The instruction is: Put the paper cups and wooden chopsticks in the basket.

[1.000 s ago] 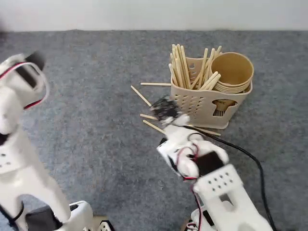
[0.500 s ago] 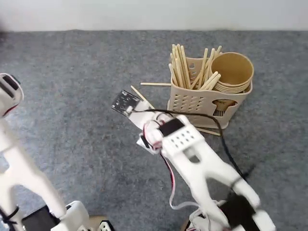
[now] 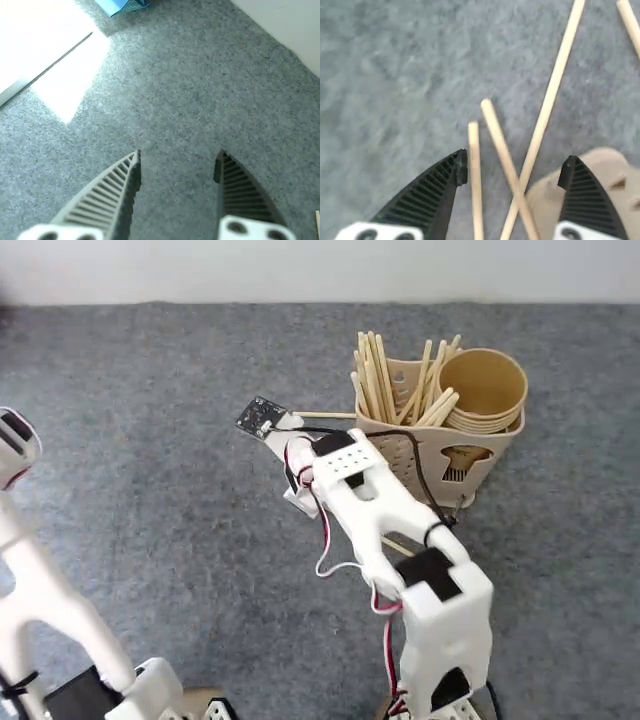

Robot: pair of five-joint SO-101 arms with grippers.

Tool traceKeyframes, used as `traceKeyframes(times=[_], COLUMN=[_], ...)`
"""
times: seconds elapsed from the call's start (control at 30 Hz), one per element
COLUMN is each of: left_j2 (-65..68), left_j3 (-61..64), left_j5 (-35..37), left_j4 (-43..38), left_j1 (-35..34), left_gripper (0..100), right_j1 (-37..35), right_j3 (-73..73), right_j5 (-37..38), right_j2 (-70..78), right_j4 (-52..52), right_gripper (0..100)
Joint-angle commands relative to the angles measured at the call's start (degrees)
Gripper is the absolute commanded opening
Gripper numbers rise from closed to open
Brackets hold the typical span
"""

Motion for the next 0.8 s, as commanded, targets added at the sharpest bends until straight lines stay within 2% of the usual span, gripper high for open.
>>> traceKeyframes(times=[0.0,0.17,0.4,0.47,0.6,0.7,0.77], left_j2=[-1.8,-1.8,-1.8,-1.8,-1.8,-1.8,-1.8], left_j3=[0.3,0.4,0.4,0.4,0.4,0.4,0.4], left_j5=[-0.8,-0.8,-0.8,-0.8,-0.8,-0.8,-0.8], left_j4=[-2.5,-2.4,-2.0,-2.0,-1.9,-1.9,-1.9], left_j1=[-0.2,-0.2,-0.4,-0.4,-0.4,-0.4,-0.4], left_gripper=[23,23,23,23,23,23,23], right_j1=[1.7,1.2,2.2,2.3,0.8,0.0,-0.5], right_j3=[-7.6,-14.9,-18.9,-19.3,-19.4,-19.4,-19.5], right_j5=[0.8,0.5,0.4,0.4,0.4,0.2,-1.6], right_j2=[3.1,8.2,14.5,14.8,14.8,14.8,14.5], right_j4=[1.2,9.8,13.6,13.8,14.0,14.9,15.3], right_gripper=[30.5,30.5,29.2,22.5,0.6,3.5,0.4])
